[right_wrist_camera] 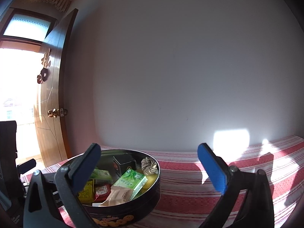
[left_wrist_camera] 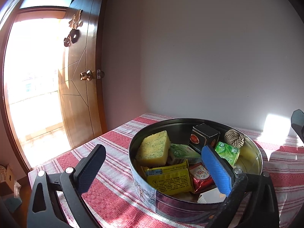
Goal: Organize objects
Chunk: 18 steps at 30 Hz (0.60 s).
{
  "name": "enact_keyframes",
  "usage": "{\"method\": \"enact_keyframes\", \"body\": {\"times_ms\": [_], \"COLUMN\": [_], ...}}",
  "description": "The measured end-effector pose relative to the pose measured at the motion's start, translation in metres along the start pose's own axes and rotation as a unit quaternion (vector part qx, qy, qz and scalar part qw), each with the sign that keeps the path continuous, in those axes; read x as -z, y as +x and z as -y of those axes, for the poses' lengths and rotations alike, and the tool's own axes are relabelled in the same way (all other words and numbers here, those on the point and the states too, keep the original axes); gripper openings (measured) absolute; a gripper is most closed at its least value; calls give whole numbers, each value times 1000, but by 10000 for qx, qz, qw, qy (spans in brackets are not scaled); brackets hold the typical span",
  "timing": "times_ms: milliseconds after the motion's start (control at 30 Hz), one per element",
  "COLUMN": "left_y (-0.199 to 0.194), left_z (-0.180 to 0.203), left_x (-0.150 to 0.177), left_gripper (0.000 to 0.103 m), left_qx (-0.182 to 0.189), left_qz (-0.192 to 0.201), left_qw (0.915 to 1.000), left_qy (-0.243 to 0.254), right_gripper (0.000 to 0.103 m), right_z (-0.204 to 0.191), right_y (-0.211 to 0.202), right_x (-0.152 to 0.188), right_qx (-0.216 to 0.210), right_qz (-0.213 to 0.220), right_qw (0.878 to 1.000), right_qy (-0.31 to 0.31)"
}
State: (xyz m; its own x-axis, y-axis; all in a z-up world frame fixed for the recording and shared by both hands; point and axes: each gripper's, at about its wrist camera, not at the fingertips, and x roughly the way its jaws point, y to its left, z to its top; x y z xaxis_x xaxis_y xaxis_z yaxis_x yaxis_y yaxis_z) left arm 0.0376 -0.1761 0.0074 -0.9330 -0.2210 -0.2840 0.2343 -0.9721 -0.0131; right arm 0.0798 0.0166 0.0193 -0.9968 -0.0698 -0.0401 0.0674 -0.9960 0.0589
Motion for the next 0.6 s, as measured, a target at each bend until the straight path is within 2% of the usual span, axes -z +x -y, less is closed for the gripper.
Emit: {"method": "enact_keyframes", "body": {"times_ms": [367,600], "left_y": [0,1], "left_z": [9,5], "left_x": [2,4], "left_gripper": [102,102], "left_qx": [-4,-60], "left_qz": [-207,-328], "left_qw": [9997,9994], "left_qy": [143,37], "right_gripper": [103,103], "right_z": [9,13], "right_y": [-4,-5], "right_x": [0,-1], "right_qx": [-113,-193], "right_qz": [6,-35], "right_qw": [9999,9997], "right_qy": [120,142]}}
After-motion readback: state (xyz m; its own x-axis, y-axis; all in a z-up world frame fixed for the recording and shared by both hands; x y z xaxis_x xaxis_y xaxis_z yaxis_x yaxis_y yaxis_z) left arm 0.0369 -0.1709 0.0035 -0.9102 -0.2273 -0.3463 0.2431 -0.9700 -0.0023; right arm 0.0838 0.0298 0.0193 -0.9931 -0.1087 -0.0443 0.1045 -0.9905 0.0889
